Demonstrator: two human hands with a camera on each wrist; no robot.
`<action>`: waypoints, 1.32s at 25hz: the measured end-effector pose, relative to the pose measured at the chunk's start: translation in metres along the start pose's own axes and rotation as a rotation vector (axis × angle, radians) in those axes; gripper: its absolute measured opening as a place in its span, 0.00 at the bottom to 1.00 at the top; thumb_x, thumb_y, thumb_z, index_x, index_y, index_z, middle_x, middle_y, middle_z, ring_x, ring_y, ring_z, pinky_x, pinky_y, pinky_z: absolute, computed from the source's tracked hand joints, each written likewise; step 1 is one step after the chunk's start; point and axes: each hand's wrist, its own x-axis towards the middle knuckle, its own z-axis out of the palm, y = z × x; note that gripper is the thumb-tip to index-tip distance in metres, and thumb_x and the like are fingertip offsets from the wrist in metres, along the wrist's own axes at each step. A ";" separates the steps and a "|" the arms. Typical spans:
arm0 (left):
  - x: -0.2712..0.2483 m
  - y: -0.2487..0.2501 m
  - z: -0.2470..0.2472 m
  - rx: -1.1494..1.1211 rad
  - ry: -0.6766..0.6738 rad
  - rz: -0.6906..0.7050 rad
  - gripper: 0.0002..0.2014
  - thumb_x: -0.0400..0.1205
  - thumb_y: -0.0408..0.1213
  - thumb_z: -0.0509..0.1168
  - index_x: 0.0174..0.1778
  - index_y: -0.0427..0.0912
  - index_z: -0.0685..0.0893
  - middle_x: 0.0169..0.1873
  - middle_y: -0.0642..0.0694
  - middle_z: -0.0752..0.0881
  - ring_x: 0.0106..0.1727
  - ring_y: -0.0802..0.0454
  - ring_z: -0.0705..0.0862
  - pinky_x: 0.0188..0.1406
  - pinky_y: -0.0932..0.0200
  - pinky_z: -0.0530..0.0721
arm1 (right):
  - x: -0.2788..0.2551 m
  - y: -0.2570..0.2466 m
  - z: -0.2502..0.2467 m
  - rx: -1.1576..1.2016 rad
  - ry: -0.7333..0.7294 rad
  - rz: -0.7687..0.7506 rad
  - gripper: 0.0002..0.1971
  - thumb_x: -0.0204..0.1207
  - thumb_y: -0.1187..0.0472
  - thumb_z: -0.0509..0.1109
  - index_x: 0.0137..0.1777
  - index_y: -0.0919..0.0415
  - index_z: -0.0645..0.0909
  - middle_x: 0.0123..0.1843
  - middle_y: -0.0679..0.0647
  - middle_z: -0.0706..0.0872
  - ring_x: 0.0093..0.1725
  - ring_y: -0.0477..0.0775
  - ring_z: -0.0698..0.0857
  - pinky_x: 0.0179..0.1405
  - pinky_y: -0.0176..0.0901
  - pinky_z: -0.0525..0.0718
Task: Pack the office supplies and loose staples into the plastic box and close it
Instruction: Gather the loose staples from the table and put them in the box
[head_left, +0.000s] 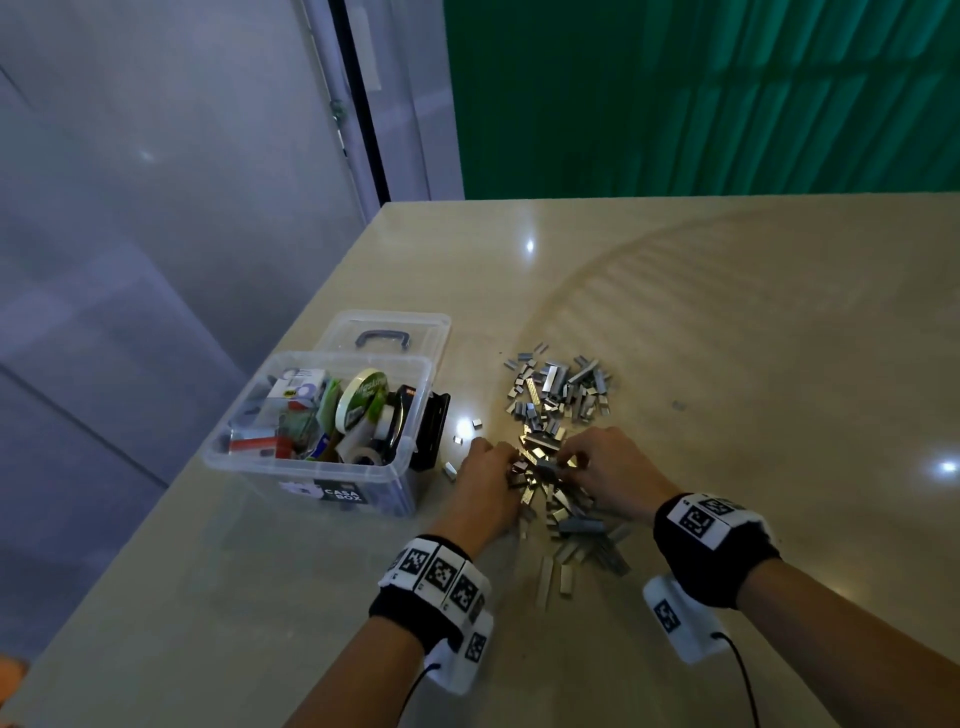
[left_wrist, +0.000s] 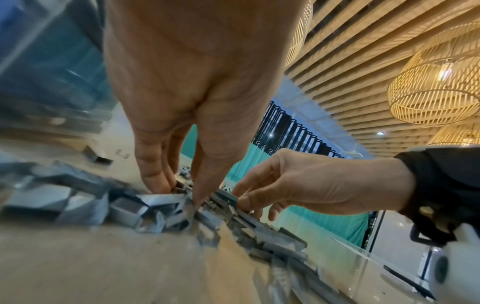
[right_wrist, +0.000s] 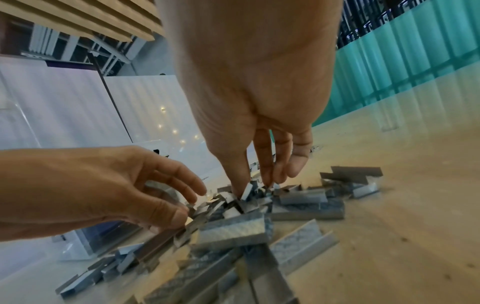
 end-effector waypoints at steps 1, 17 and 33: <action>-0.003 -0.003 0.000 0.004 0.021 -0.029 0.20 0.78 0.37 0.73 0.66 0.44 0.81 0.61 0.45 0.73 0.58 0.47 0.80 0.61 0.56 0.83 | -0.001 0.001 -0.002 0.013 0.000 -0.014 0.09 0.80 0.54 0.73 0.58 0.51 0.89 0.55 0.50 0.87 0.52 0.50 0.83 0.51 0.48 0.84; -0.002 0.007 0.000 0.108 0.016 -0.044 0.11 0.82 0.40 0.69 0.57 0.44 0.78 0.54 0.42 0.83 0.54 0.43 0.84 0.54 0.48 0.86 | 0.013 -0.007 -0.004 0.116 -0.062 -0.036 0.04 0.71 0.66 0.78 0.41 0.56 0.89 0.40 0.49 0.85 0.39 0.46 0.83 0.33 0.34 0.74; -0.008 0.001 -0.153 -0.330 0.330 0.179 0.07 0.82 0.30 0.69 0.53 0.40 0.91 0.41 0.44 0.90 0.37 0.53 0.90 0.38 0.53 0.91 | 0.059 -0.078 -0.084 0.427 0.123 -0.047 0.03 0.72 0.67 0.80 0.41 0.59 0.93 0.31 0.60 0.91 0.28 0.48 0.87 0.34 0.43 0.87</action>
